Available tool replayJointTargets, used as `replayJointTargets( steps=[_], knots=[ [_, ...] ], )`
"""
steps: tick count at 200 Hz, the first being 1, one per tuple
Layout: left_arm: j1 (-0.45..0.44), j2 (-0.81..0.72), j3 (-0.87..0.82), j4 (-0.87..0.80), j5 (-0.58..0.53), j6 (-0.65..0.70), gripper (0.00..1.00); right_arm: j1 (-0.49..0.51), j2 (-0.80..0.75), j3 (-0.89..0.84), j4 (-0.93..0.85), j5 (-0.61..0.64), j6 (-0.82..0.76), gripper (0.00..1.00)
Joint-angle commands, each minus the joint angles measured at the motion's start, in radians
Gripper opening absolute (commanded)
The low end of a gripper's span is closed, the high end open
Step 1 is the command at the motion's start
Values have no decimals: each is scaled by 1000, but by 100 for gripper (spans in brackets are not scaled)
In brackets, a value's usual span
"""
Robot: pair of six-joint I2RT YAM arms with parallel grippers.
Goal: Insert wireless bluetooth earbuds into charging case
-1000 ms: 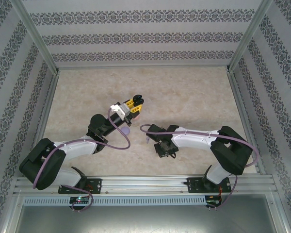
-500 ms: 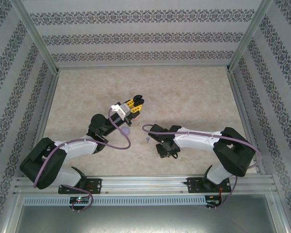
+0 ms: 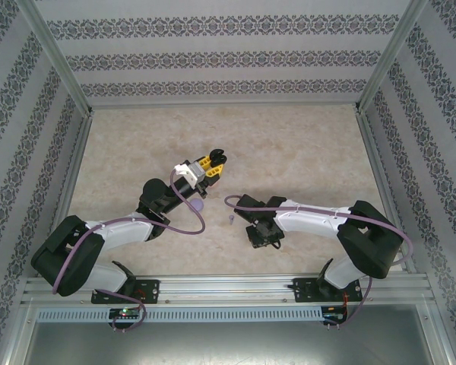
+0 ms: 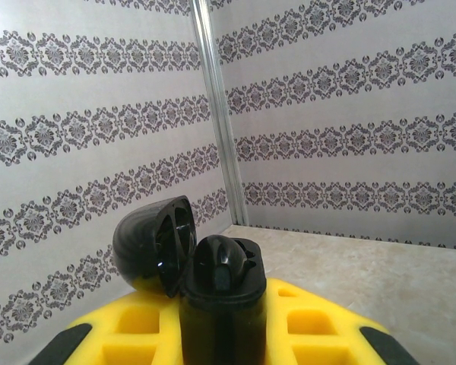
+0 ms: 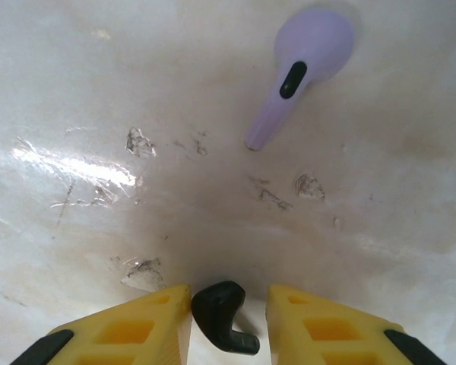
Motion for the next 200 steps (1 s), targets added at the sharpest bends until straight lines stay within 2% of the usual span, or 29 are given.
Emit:
replayJointTargets(
  steps=[1, 57, 106, 152, 200],
  knots=[
    [-18, 6, 28, 13, -5, -7, 0, -7, 2, -9, -5, -14, -11, 31],
    [-19, 4, 30, 11, -6, -4, 0, -8, 16, -11, 2, -19, -17, 25],
    [-19, 7, 34, 11, -4, -7, 0, -11, -38, -14, -16, -3, -12, 14],
    [-21, 12, 49, 19, 2, -9, 0, -56, -199, 19, -51, 4, 4, 12],
    [-22, 6, 88, 7, 34, 10, 0, -214, -419, 159, -63, -15, -31, 12]
  ],
)
